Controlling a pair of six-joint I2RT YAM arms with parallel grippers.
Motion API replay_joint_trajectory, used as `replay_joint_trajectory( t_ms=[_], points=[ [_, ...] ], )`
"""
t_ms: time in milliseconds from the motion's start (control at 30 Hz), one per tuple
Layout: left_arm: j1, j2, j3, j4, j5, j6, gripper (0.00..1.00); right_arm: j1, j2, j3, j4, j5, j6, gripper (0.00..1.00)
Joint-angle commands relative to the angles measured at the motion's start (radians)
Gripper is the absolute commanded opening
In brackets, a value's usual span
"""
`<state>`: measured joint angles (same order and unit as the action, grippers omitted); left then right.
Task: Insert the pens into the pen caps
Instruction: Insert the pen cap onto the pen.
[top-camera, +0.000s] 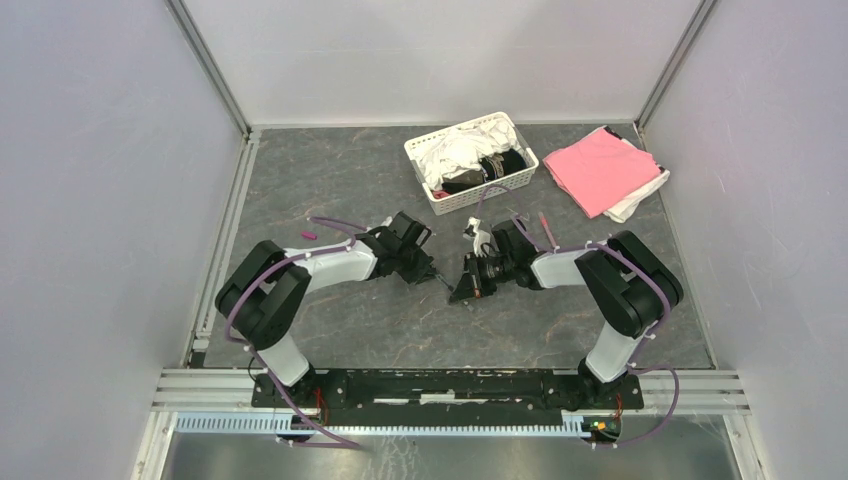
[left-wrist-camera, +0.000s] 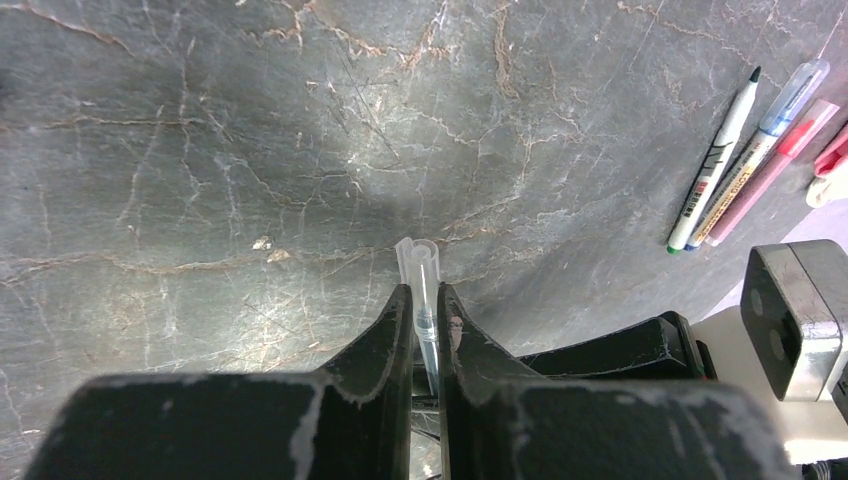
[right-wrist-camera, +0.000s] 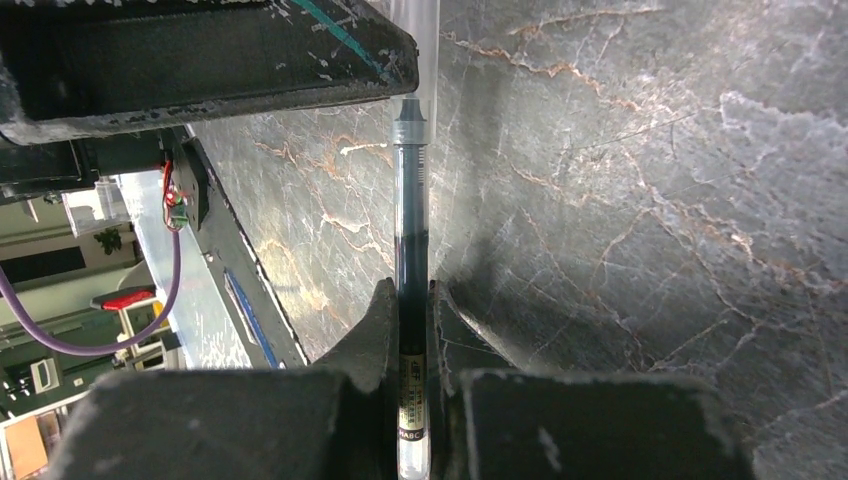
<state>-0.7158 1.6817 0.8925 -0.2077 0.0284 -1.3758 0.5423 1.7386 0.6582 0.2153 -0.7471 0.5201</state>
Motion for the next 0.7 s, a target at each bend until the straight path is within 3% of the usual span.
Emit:
replay_joint_trajectory(
  t_ms=[0,200,400,667],
  points=[
    [-0.036,-0.053,0.025,-0.002,0.066,-0.034,0.02,0.002,0.006,0.041,0.102,0.048,-0.018,0.0],
    [-0.04,-0.124,0.013,-0.003,0.047,-0.054,0.02,0.001,-0.04,-0.003,0.201,0.03,-0.068,0.0],
    [-0.04,-0.184,0.013,-0.004,0.044,-0.058,0.02,0.002,-0.126,-0.086,0.412,0.002,-0.073,0.0],
    [-0.041,-0.241,0.072,-0.082,-0.007,0.011,0.08,0.001,-0.152,-0.041,0.42,-0.066,-0.104,0.0]
  ],
)
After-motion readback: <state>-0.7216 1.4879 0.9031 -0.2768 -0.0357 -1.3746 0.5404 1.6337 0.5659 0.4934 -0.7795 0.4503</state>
